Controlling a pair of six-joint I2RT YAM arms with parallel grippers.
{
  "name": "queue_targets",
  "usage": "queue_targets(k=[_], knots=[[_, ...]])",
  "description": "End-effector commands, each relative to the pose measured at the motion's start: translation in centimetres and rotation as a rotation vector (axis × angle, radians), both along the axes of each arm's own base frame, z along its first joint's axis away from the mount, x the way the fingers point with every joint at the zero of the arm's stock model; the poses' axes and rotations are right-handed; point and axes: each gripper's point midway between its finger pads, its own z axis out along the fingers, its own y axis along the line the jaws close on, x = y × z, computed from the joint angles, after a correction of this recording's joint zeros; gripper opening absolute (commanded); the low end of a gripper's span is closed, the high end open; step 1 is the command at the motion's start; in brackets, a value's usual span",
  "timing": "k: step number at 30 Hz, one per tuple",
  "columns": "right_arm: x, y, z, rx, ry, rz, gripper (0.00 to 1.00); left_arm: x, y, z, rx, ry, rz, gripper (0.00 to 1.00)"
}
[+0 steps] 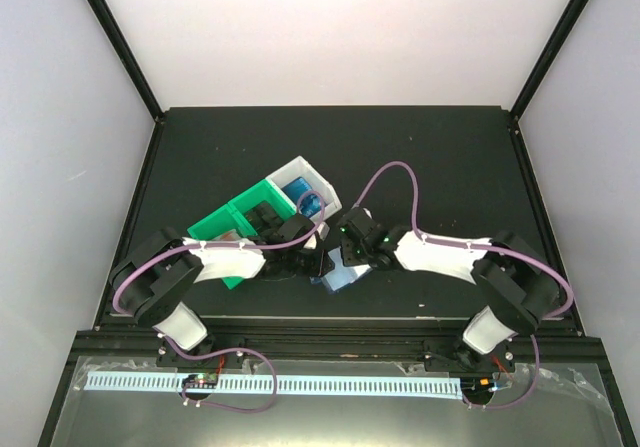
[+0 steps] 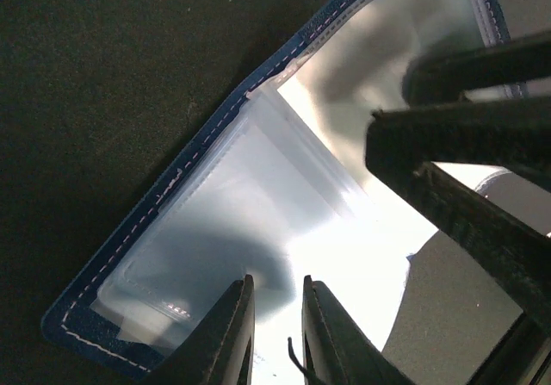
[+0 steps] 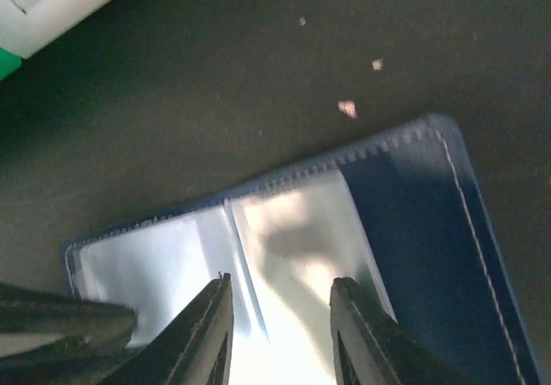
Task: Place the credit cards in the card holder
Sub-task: Open the card holder at the center of the board.
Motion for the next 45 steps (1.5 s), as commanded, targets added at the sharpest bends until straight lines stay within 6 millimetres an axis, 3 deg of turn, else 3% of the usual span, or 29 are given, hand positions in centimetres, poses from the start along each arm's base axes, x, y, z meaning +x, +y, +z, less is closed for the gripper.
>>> queue_targets(k=[1, 6, 12, 16, 22, 26, 32, 36, 41, 45], knots=[[1.1, -0.6, -0.6, -0.118, -0.044, 0.042, 0.36, 0.2, 1.1, -0.9, 0.068, 0.007, 0.011, 0.18], [-0.6, -0.2, -1.9, -0.108, 0.009, 0.13, 0.44, 0.6, 0.7, 0.6, 0.047, -0.006, 0.005, 0.2], [-2.1, -0.8, -2.4, -0.122, 0.011, 0.163, 0.56, 2.4, 1.7, 4.8, 0.054, -0.085, 0.037, 0.31], [-2.3, -1.6, -3.0, -0.189, 0.003, 0.169, 0.65, 3.9, 4.3, 8.0, 0.128, -0.174, 0.066, 0.42], [-2.3, -3.0, -4.2, -0.337, 0.0, 0.204, 0.76, 5.7, 10.0, 11.3, 0.34, -0.318, 0.105, 0.47], [-2.3, -3.6, -4.9, -0.384, 0.017, 0.199, 0.77, 4.9, 14.2, 10.0, 0.467, -0.187, 0.242, 0.48], [-2.9, -2.3, -5.4, -0.317, 0.047, 0.232, 0.77, 2.8, 17.8, 7.8, 0.497, -0.045, 0.434, 0.47], [-3.1, -1.8, -6.0, -0.306, 0.066, 0.246, 0.77, 2.8, 17.9, 7.0, 0.462, -0.007, 0.446, 0.49], [-3.2, -2.1, -6.4, -0.317, 0.072, 0.237, 0.77, 4.5, 16.9, 5.8, 0.452, 0.015, 0.413, 0.49], [-3.1, -2.1, -6.4, -0.313, 0.073, 0.219, 0.77, 6.5, 15.6, 6.2, 0.427, -0.036, 0.373, 0.47]])
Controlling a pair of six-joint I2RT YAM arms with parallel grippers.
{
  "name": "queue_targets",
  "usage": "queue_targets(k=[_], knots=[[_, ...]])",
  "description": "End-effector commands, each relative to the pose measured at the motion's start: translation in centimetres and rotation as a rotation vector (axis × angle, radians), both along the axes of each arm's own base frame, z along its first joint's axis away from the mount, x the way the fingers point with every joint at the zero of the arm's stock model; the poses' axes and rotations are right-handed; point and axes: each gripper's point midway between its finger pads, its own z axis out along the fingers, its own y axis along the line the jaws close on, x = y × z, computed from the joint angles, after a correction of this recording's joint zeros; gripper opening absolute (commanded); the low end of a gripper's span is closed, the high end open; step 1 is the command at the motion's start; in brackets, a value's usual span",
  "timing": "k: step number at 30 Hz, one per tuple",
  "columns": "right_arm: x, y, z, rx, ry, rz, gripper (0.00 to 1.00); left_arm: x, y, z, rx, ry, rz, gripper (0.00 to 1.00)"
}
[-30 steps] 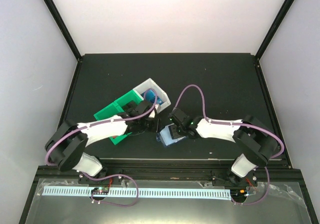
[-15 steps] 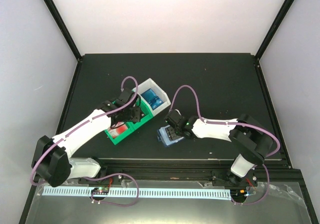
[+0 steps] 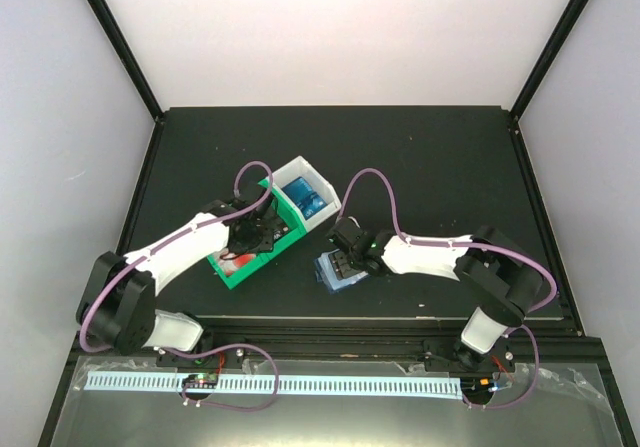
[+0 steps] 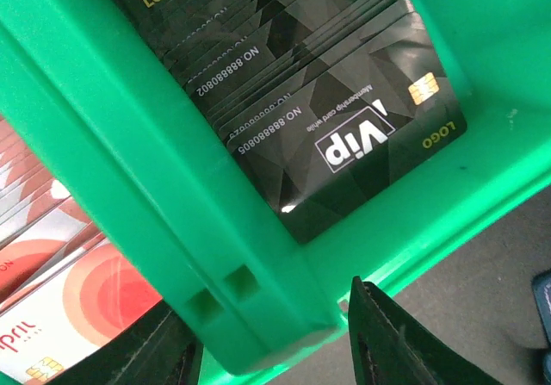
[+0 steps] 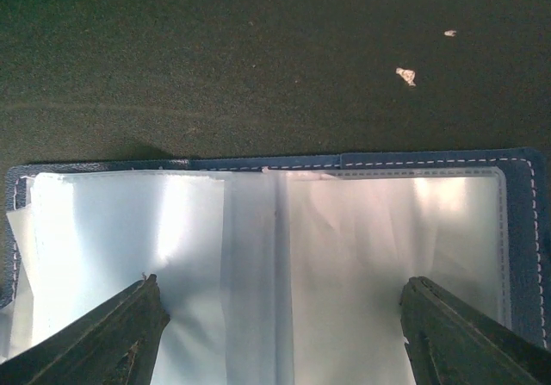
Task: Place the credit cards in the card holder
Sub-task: Open the card holder at the center of the board, then pick up the credit card from the storage box.
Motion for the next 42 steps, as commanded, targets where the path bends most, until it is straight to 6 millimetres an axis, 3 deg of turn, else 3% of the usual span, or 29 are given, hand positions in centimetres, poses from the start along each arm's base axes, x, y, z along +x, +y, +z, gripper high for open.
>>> queue_targets(k=[1, 5, 13, 16, 18, 20, 23, 31, 36, 40, 42], knots=[[-2.1, -2.7, -4.3, -0.124, 0.113, -0.008, 0.77, 3.2, -2.3, 1.9, -0.067, -0.088, -0.069, 0.47], [-1.8, -2.5, -4.4, -0.12, 0.117, -0.021, 0.77, 4.7, -3.8, 2.7, -0.095, -0.13, -0.149, 0.47], [-1.3, -2.7, -4.7, -0.113, 0.126, -0.053, 0.77, 7.0, -6.6, 2.6, -0.125, -0.132, -0.287, 0.49], [-1.3, -2.6, -4.6, -0.097, 0.139, -0.061, 0.77, 7.1, -5.6, 2.5, -0.06, -0.128, -0.287, 0.53], [-1.4, -2.2, -4.4, -0.07, 0.149, -0.058, 0.77, 6.9, -4.3, 2.5, 0.002, -0.13, -0.277, 0.67], [-1.4, -1.8, -3.9, -0.039, 0.155, -0.056, 0.76, 6.5, -3.2, 2.5, 0.048, -0.126, -0.268, 0.75], [-1.0, -1.2, -2.7, 0.007, 0.14, -0.064, 0.7, 5.9, -2.7, 1.8, 0.064, -0.11, -0.271, 0.79], [0.8, 0.4, 1.9, 0.111, 0.036, -0.067, 0.66, 6.2, -2.1, -0.5, 0.036, -0.074, -0.236, 0.69], [0.6, 1.0, 1.9, 0.13, 0.059, -0.054, 0.65, 6.2, -1.3, -1.8, 0.074, -0.048, -0.228, 0.66], [0.2, 1.0, 1.2, 0.128, 0.081, -0.055, 0.63, 5.8, -0.5, -2.2, 0.112, -0.027, -0.202, 0.47], [0.1, 0.9, 1.1, 0.126, 0.084, -0.057, 0.63, 5.5, -0.7, -1.8, 0.082, -0.045, -0.21, 0.46]])
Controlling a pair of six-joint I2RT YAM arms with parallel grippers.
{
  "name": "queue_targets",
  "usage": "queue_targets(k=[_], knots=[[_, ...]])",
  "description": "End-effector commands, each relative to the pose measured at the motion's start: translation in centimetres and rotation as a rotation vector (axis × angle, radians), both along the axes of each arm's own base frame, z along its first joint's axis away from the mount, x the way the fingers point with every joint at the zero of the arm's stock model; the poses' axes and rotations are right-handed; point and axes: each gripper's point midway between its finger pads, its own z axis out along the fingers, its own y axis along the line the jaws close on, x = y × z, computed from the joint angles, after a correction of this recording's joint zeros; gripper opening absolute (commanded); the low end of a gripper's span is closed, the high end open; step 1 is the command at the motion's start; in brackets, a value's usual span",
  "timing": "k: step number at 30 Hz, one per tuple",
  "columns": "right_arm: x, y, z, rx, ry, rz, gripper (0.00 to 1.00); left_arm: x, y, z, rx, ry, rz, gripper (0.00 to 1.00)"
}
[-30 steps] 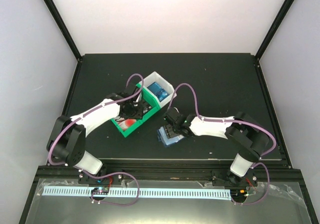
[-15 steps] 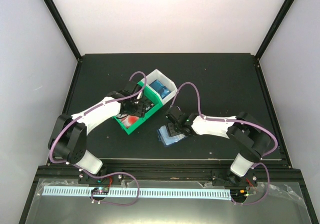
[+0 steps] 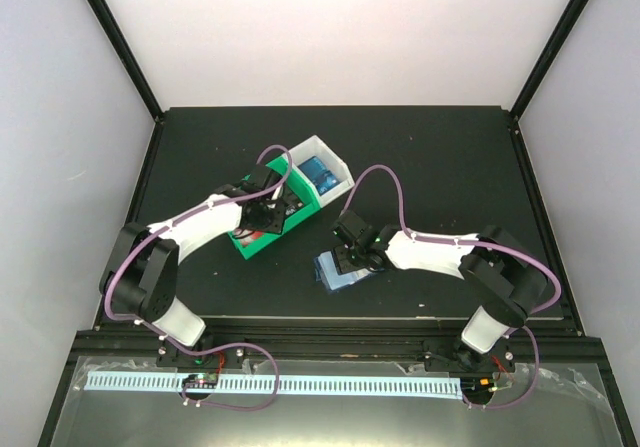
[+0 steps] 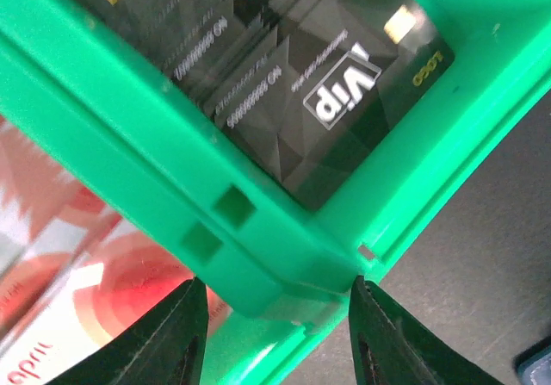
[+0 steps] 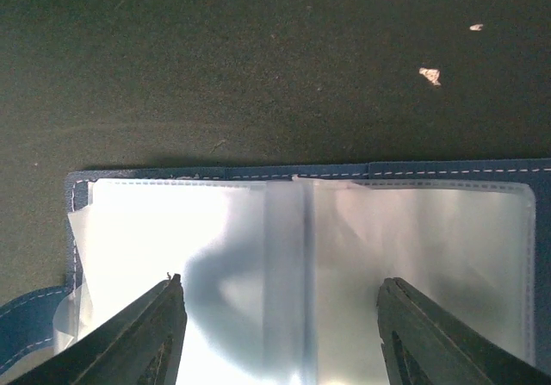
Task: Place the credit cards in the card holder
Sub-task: Pick up the credit card from the storage box.
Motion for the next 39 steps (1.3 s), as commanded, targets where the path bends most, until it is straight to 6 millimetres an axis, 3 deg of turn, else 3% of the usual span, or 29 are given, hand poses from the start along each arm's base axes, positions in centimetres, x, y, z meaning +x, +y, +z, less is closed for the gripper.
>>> queue_targets(k=[1, 6, 12, 18, 23, 31, 39], knots=[[-0.1, 0.1, 0.1, 0.015, 0.011, -0.009, 0.63, -1.3, 1.8, -1.0, 0.043, 0.024, 0.023, 0.47], [-0.1, 0.2, -0.1, 0.016, 0.017, -0.009, 0.63, -1.7, 1.2, 1.7, -0.013, -0.026, -0.026, 0.55], [-0.4, 0.2, -0.7, 0.016, 0.036, -0.005, 0.63, -0.9, 4.5, 3.5, 0.182, -0.071, 0.005, 0.51], [-0.6, 0.1, -1.1, 0.007, 0.045, 0.005, 0.63, -0.5, 4.8, 1.0, 0.258, 0.017, -0.023, 0.46], [-0.8, 0.0, -1.2, 0.011, 0.049, 0.003, 0.63, -0.6, 3.8, -1.2, 0.239, 0.077, -0.068, 0.47], [-0.8, 0.2, -1.4, 0.011, 0.055, 0.005, 0.63, -1.2, 1.5, -1.0, 0.116, 0.06, -0.141, 0.54], [-0.8, 0.1, -1.6, 0.006, 0.059, 0.004, 0.63, -0.8, 4.6, -2.1, 0.276, 0.094, -0.016, 0.59]])
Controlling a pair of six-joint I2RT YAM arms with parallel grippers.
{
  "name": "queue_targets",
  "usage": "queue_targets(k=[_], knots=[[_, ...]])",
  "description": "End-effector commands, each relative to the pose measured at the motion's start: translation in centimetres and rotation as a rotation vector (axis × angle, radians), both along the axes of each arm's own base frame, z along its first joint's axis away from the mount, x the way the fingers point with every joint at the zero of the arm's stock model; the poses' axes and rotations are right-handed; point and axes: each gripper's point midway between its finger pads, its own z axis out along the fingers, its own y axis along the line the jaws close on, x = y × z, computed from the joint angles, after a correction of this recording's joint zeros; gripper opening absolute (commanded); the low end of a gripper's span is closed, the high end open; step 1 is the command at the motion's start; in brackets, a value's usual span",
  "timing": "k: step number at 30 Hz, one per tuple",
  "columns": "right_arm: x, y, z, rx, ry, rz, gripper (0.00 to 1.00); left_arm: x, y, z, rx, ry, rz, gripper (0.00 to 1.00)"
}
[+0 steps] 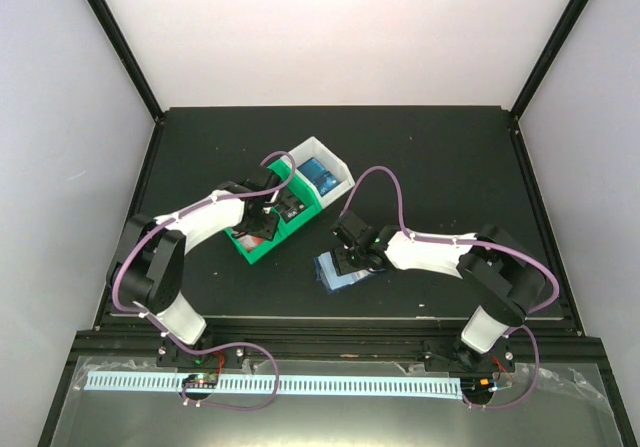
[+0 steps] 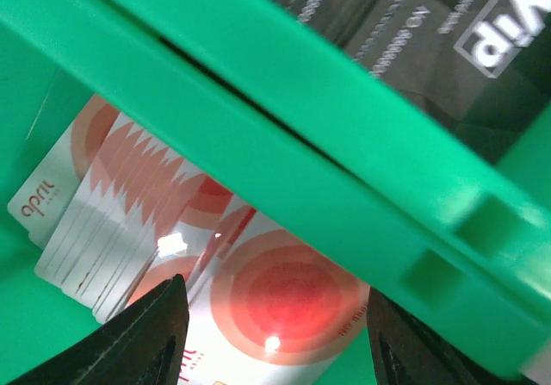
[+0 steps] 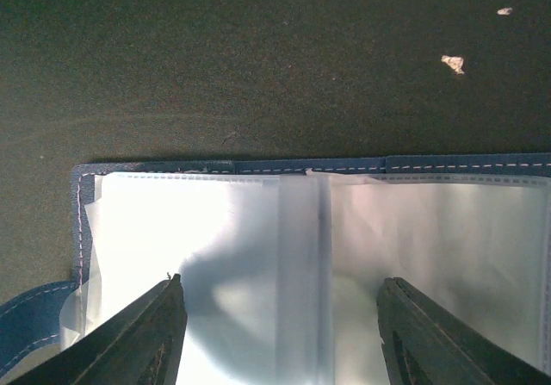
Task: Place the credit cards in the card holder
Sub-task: Pick up the credit card from the storage box.
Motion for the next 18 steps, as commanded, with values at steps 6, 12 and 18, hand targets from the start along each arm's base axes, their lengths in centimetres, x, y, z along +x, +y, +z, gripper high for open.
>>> queue_targets(k=[6, 12, 18], knots=[[-0.5, -0.5, -1.4, -0.02, 0.036, -0.011, 0.63, 0.7, 1.1, -1.3, 0.056, 0.017, 0.069, 0.61], [-0.4, -0.6, -1.3, -0.026, 0.033, -0.016, 0.63, 0.0, 0.0, -2.5, -0.058, 0.074, 0.054, 0.61], [-0.4, -0.6, -1.4, -0.027, 0.034, -0.018, 0.63, -0.6, -0.9, -1.8, -0.128, 0.096, 0.039, 0.59]])
